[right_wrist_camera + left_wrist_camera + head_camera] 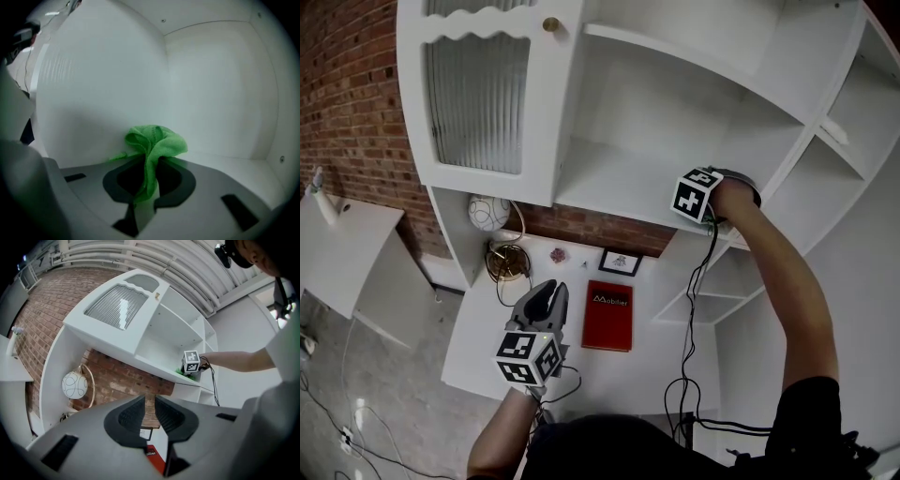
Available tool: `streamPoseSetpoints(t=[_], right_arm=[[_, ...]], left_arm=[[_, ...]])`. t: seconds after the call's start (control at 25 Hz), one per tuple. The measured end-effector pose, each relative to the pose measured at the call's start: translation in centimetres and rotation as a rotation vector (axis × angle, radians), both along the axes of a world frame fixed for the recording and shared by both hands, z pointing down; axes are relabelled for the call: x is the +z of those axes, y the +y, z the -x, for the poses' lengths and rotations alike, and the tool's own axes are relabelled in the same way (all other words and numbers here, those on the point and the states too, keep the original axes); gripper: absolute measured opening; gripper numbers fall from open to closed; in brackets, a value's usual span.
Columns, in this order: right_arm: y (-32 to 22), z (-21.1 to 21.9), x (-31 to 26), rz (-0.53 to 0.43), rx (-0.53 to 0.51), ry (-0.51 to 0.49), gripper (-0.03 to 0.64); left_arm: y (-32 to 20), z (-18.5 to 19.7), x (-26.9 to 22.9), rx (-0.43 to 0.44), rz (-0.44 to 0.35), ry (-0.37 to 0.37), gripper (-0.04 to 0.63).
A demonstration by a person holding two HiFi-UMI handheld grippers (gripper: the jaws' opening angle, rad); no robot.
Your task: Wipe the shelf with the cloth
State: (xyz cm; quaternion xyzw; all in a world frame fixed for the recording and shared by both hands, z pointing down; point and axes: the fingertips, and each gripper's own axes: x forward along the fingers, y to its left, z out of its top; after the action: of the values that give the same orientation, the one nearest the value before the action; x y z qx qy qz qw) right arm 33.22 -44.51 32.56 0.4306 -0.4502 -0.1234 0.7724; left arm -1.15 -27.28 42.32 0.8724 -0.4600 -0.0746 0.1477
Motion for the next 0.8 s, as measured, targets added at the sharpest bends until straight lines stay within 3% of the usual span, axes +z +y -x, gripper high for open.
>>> streamPoseSetpoints(t=[0.12, 0.24, 0.32, 0.48, 0.64, 0.8], right_arm=[[0.2, -0.3, 0.0, 0.017, -0.002, 0.06, 0.051], [-0.5, 1.8, -1.1, -0.055, -0.085, -0.009, 0.052], [-1.2, 5.6, -2.8, -0.17, -0.216, -0.18, 0.052], [-0.9, 15.0, -7.1, -0.359, -0.412, -0.685, 0.054], [0.1, 21.7, -9.6, -0.351, -0.435, -1.118, 0.054], [0.1, 25.7, -11.0, -0.294, -0.408, -1.369, 0.054]], left_arm=[[0.2, -0.1, -0.2, -0.001, -0.021, -0.026, 0.064], [0.1, 0.1, 0.1, -0.005, -0.013, -0.025, 0.064], [0.0, 0.3, 0.3, -0.016, -0.004, -0.023, 0.064], [0.2, 0.7, 0.5, -0.036, 0.01, -0.027, 0.064], [0.8, 2.0, 0.4, -0.085, 0.006, -0.044, 0.064], [1.4, 4.7, 0.1, -0.169, 0.002, -0.052, 0.064]])
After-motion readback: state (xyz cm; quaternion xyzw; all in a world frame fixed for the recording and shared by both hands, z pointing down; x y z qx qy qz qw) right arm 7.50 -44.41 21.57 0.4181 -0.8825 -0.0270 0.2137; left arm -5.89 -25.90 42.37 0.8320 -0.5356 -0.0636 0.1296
